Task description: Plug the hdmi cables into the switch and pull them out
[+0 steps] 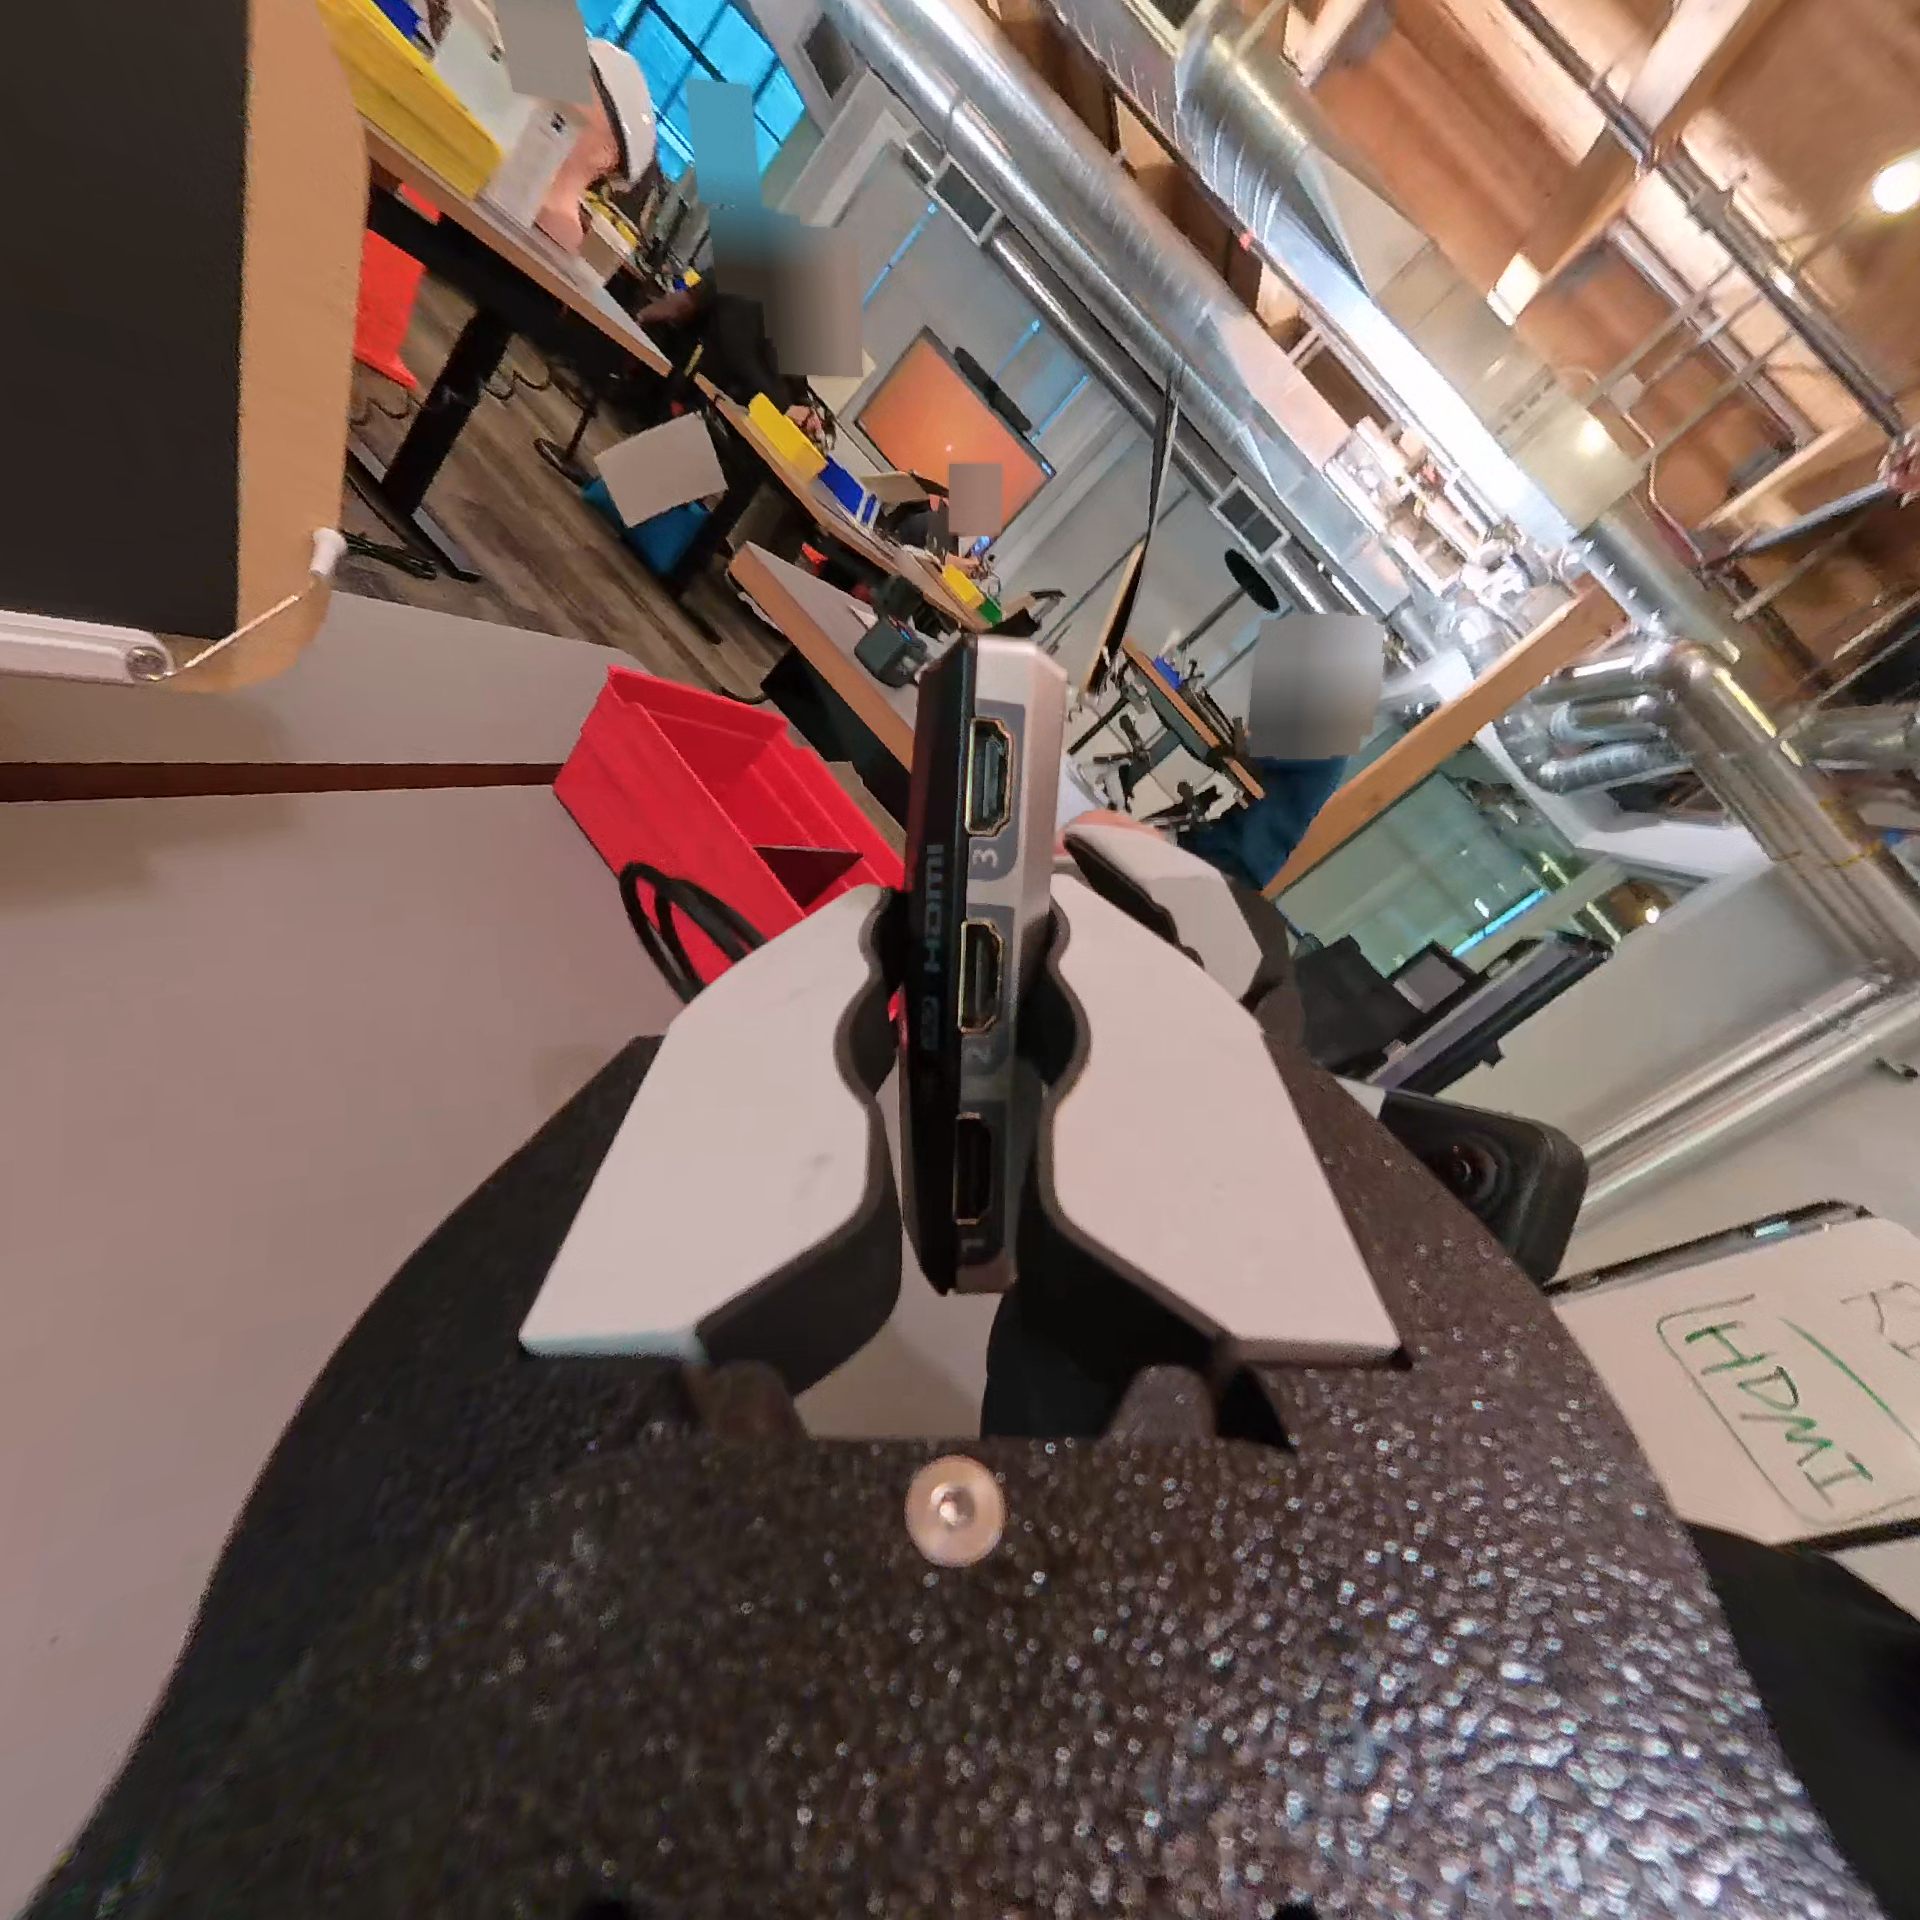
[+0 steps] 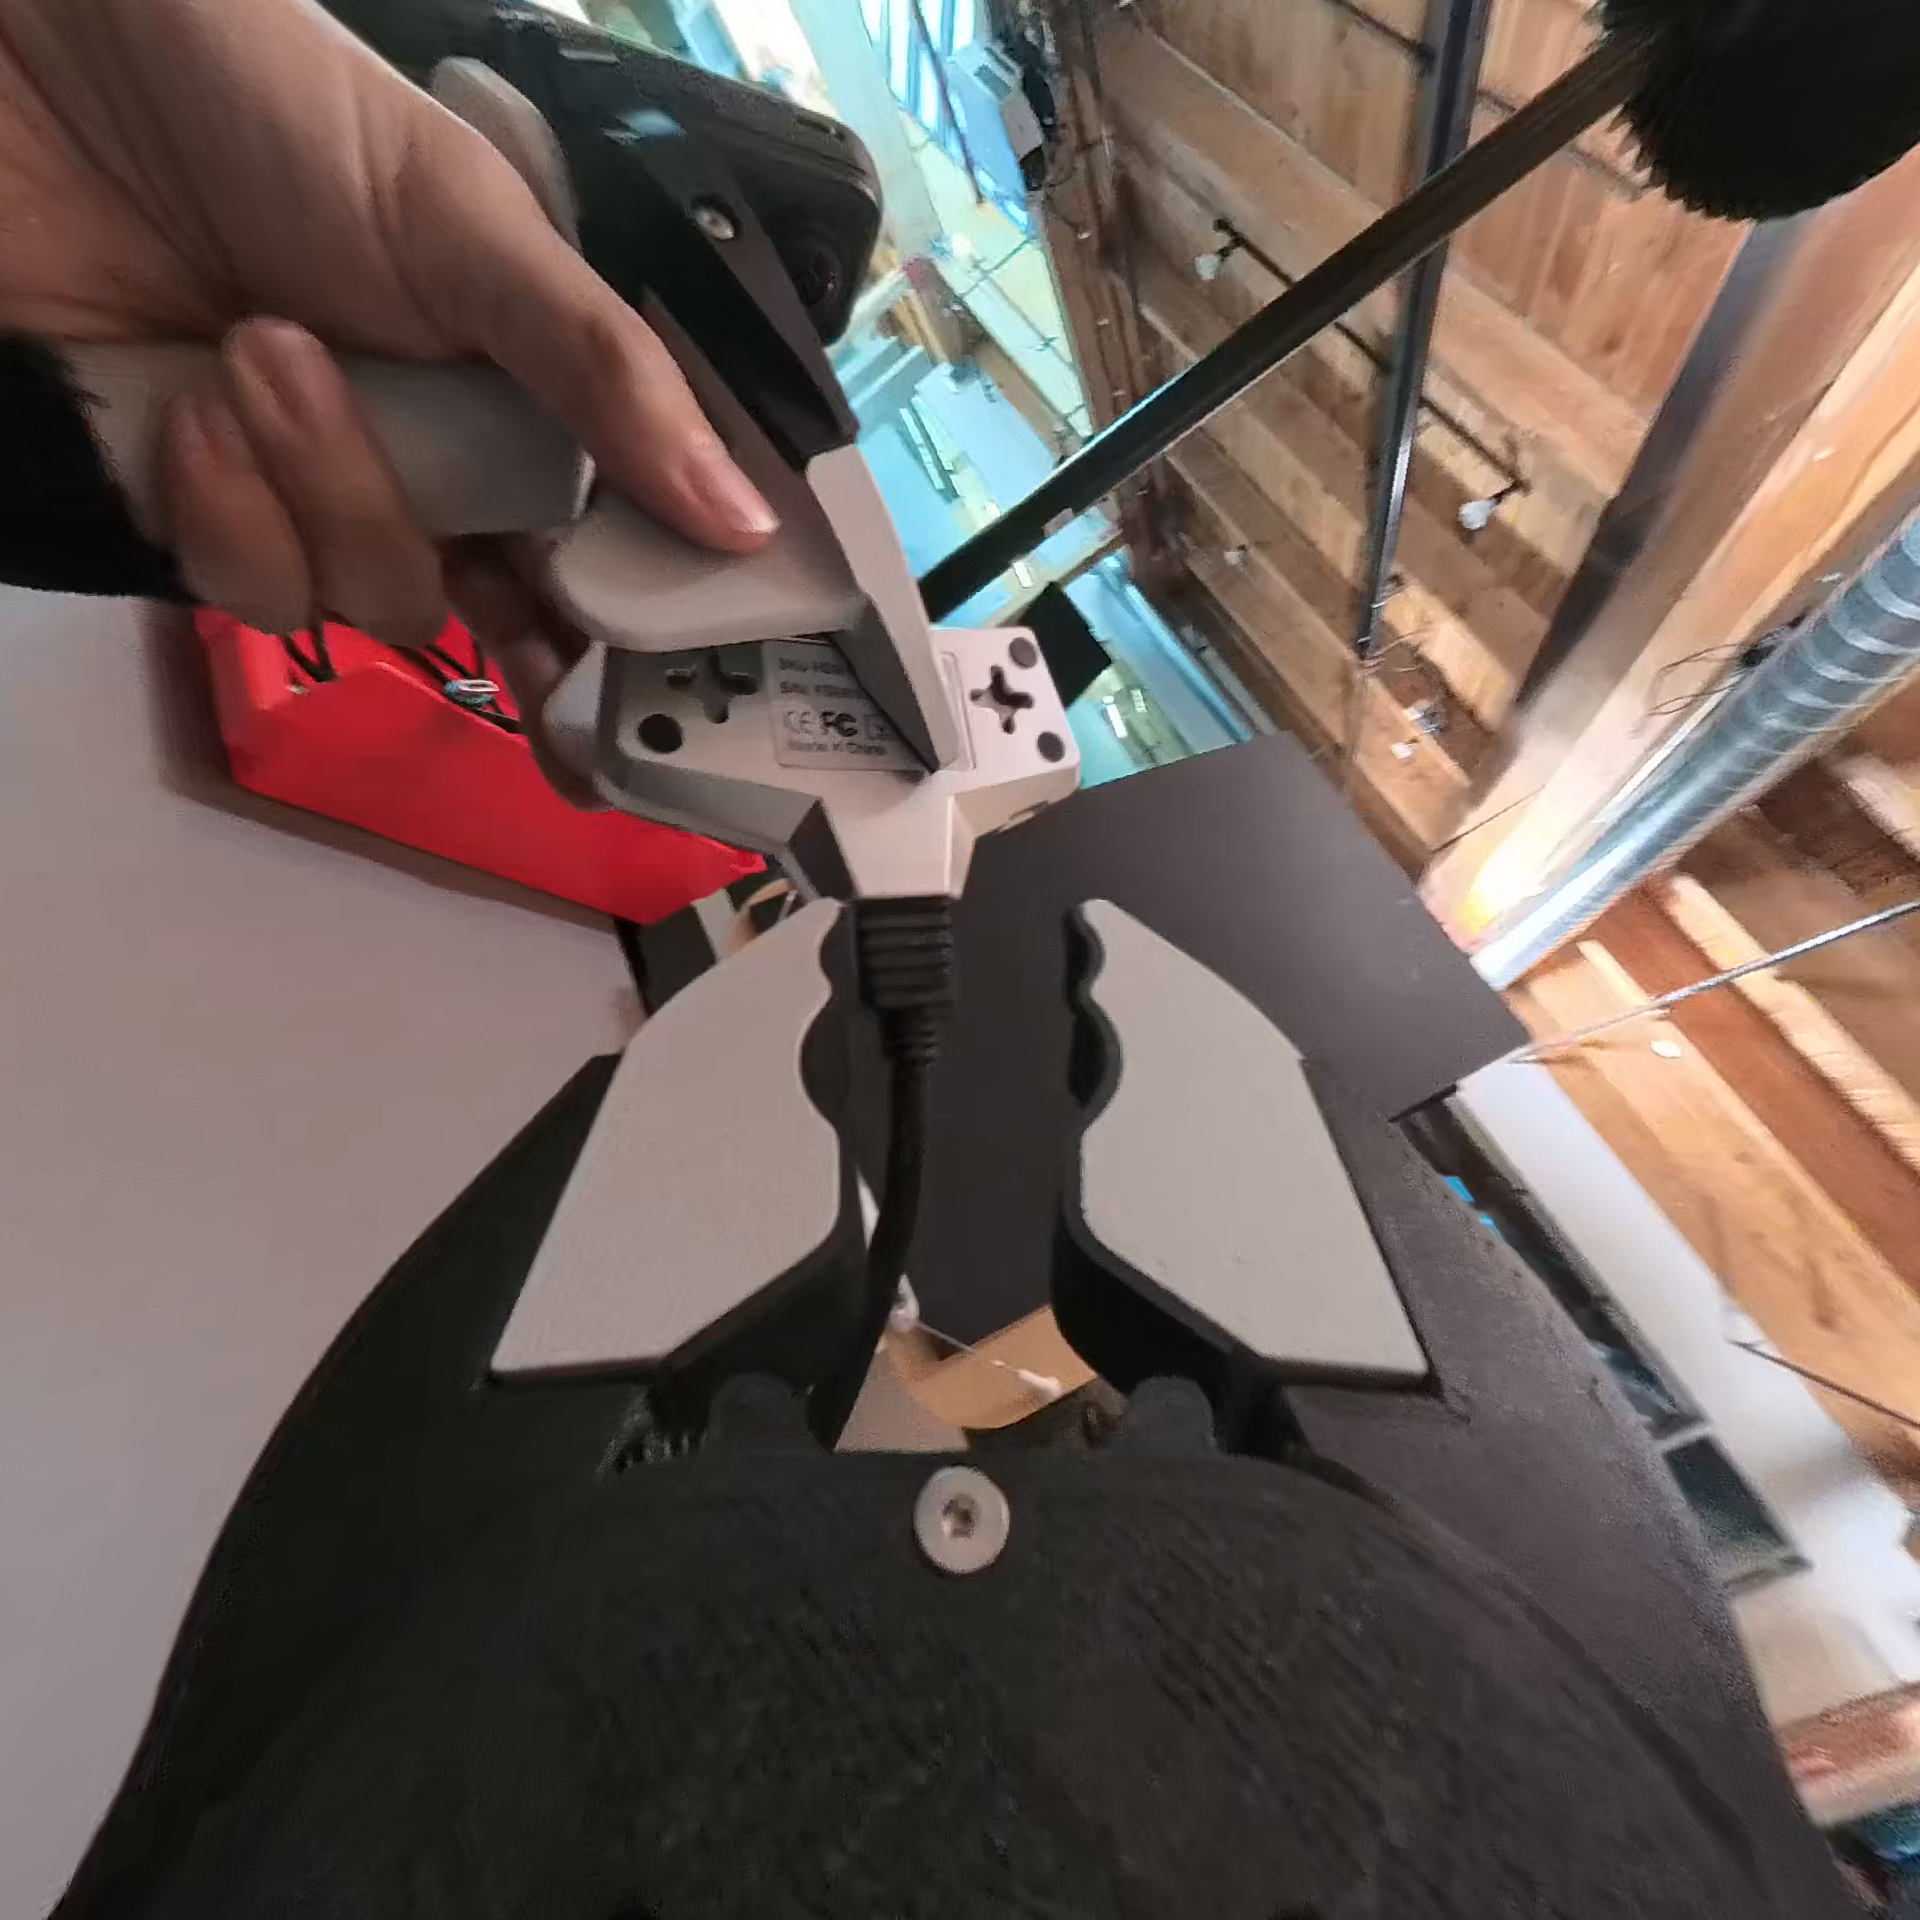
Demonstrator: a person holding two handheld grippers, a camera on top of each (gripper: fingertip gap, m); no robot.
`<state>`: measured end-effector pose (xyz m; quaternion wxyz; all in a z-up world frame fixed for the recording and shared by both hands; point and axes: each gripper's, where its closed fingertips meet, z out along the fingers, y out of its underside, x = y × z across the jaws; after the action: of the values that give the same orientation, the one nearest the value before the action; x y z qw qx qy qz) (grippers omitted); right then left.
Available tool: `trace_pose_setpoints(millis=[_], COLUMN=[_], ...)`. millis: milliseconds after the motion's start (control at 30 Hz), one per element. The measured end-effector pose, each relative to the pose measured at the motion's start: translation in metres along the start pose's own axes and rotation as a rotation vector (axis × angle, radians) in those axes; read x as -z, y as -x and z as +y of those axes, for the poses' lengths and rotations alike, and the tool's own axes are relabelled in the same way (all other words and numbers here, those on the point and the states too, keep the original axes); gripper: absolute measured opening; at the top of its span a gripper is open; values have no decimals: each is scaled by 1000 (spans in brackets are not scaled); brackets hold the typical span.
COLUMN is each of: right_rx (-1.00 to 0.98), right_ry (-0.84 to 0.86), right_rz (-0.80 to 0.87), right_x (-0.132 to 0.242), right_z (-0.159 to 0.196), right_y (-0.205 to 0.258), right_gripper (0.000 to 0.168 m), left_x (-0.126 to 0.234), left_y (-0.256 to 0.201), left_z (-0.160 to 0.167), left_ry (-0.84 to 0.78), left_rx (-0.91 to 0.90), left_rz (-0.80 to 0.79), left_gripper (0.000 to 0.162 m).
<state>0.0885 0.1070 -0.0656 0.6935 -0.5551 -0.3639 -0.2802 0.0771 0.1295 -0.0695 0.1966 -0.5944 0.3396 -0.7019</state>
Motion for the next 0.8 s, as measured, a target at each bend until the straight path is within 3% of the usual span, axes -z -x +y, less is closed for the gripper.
trace_pose_setpoints(millis=[167,267,333,567,800], right_rx=[14,4,11,-198,-266], right_ry=[17,-32,-27,-107,-48], right_rz=[-72,-55,-75,-258,-420], right_x=[3,-4,-2,7,17], right_z=[7,2,3,6,18], right_y=[10,9,10,26,42], right_gripper=[48,35,36,36,34], left_x=[-2,-9,-10,-11,-11], left_y=[-9,-18,-19,-18,-8], left_z=[-2,8,12,27,42], left_ry=[-17,8,12,71,73], left_rx=[105,144,187,231,279], left_rz=[69,105,131,180,196], left_gripper=[22,23,23,23,28])
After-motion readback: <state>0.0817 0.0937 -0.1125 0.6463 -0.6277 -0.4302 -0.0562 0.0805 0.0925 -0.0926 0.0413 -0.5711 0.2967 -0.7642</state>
